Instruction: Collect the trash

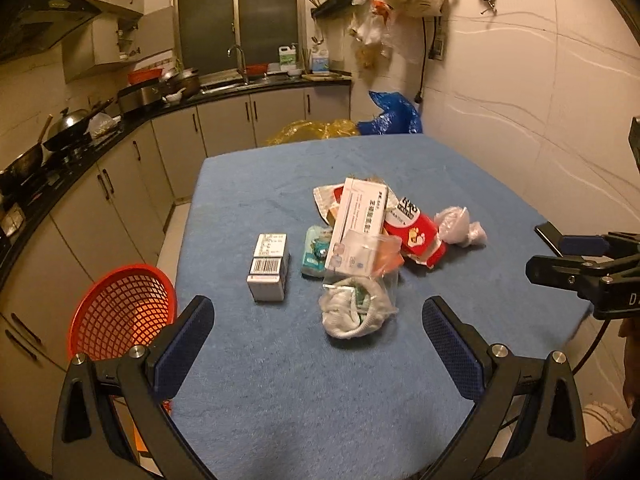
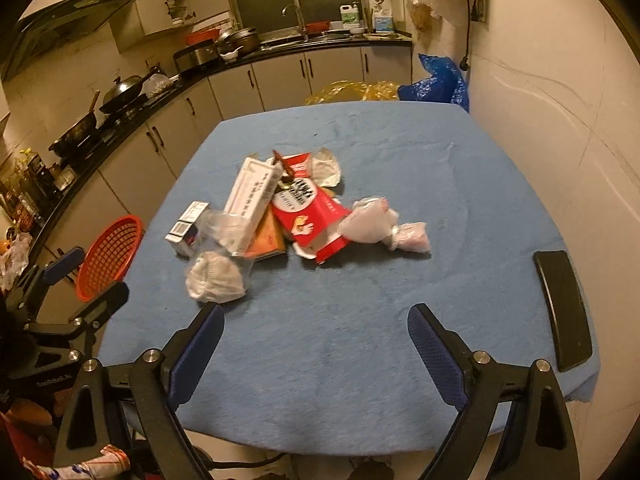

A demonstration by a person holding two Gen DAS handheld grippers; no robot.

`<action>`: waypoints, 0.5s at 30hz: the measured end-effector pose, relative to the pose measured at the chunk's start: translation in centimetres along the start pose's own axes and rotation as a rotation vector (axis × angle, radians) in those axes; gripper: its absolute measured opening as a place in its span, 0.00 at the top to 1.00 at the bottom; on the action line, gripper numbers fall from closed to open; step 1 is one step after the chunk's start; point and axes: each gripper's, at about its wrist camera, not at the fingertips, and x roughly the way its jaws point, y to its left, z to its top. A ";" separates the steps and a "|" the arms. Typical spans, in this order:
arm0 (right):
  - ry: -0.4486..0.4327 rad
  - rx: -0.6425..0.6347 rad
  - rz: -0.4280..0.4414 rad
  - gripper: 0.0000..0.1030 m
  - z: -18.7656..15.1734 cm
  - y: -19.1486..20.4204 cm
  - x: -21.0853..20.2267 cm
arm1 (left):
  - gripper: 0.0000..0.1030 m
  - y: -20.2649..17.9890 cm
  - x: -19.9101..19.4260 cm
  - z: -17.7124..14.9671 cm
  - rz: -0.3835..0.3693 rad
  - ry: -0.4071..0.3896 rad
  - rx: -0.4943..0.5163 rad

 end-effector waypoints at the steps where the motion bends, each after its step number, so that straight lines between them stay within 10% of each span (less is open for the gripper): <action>1: -0.002 -0.002 0.004 0.07 0.0 0.3 -0.1 | 0.00 0.2 -0.1 -0.1 -0.001 0.002 0.001; 15: -0.053 -0.060 0.039 0.07 0.8 3.7 -0.9 | 0.00 2.8 -1.2 -0.1 0.017 -0.016 -0.027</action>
